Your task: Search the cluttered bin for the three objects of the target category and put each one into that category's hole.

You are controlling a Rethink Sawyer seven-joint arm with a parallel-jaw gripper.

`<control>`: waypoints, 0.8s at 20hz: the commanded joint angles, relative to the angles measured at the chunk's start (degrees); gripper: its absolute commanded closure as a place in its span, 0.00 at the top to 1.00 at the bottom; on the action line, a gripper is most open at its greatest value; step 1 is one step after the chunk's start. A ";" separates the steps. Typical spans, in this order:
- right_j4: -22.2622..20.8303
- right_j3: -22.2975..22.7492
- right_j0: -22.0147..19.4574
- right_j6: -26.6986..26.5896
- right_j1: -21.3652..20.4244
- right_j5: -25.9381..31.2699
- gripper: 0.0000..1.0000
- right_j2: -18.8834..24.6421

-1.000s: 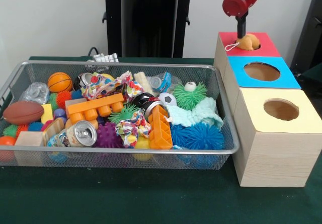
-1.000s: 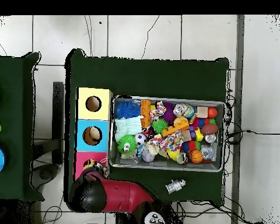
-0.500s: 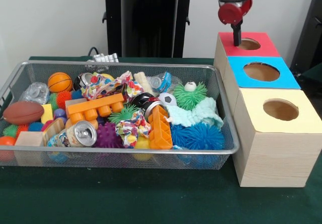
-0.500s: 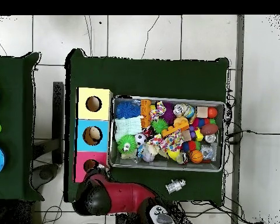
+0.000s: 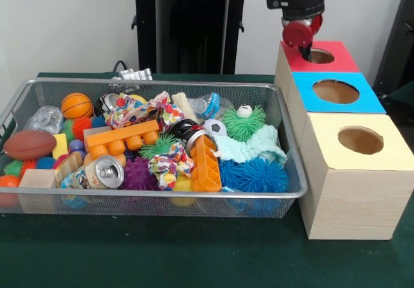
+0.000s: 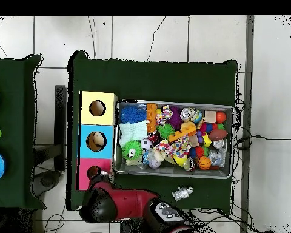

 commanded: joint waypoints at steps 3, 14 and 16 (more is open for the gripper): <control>3.46 -2.72 0.77 15.88 1.01 6.19 0.00 -2.19; 7.31 -7.81 -0.63 11.99 -12.35 31.11 0.00 -4.44; 7.21 -7.96 -0.73 12.25 -13.23 32.77 0.00 -4.34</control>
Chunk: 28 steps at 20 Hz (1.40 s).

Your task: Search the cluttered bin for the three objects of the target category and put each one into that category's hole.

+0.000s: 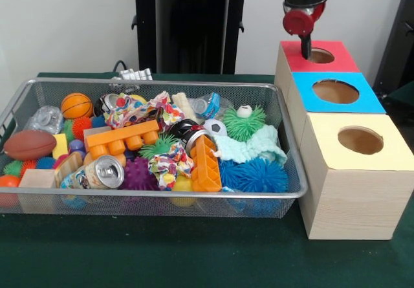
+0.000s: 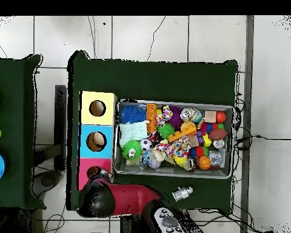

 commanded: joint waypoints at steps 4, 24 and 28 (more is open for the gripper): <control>2.61 -5.87 -3.10 12.94 -6.46 16.19 0.00 -2.06; -7.84 -15.89 -16.41 0.85 -0.95 17.17 0.00 0.82; -11.11 -20.11 -16.99 0.99 0.73 18.69 0.00 -0.84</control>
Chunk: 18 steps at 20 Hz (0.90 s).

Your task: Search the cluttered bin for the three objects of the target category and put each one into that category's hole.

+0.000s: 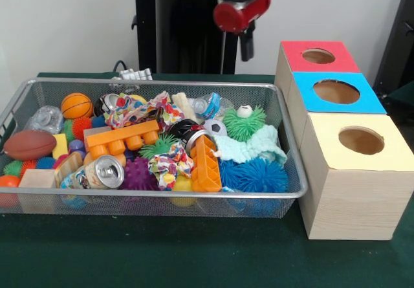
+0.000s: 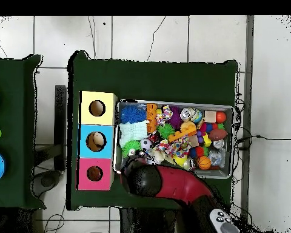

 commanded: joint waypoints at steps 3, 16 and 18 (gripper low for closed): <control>-6.28 -13.78 -3.75 2.68 4.49 8.63 0.00 -0.92; -11.58 -20.75 -8.70 -2.29 7.55 16.33 0.00 3.44; -12.24 -21.67 -8.89 -2.59 7.63 17.86 0.00 3.66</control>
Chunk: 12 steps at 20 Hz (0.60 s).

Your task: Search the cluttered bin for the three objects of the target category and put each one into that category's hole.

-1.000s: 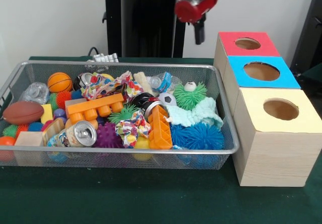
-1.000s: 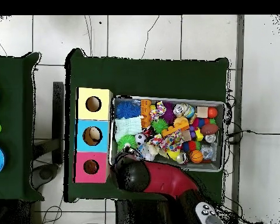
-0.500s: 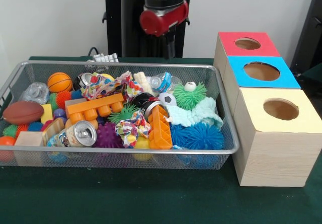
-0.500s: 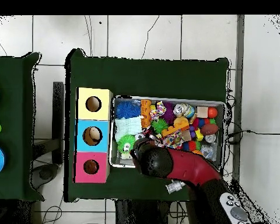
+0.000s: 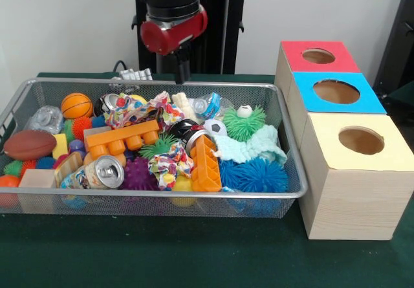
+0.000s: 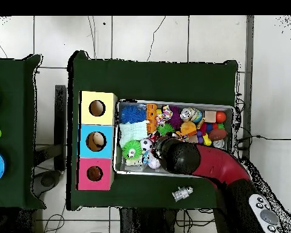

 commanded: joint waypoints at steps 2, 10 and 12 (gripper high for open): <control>-5.63 -8.77 -1.50 -3.24 2.92 9.35 0.00 3.71; -8.34 -13.01 -3.94 -5.72 4.87 12.72 0.00 5.29; -9.15 -13.55 -4.35 -5.70 5.06 13.30 1.00 5.94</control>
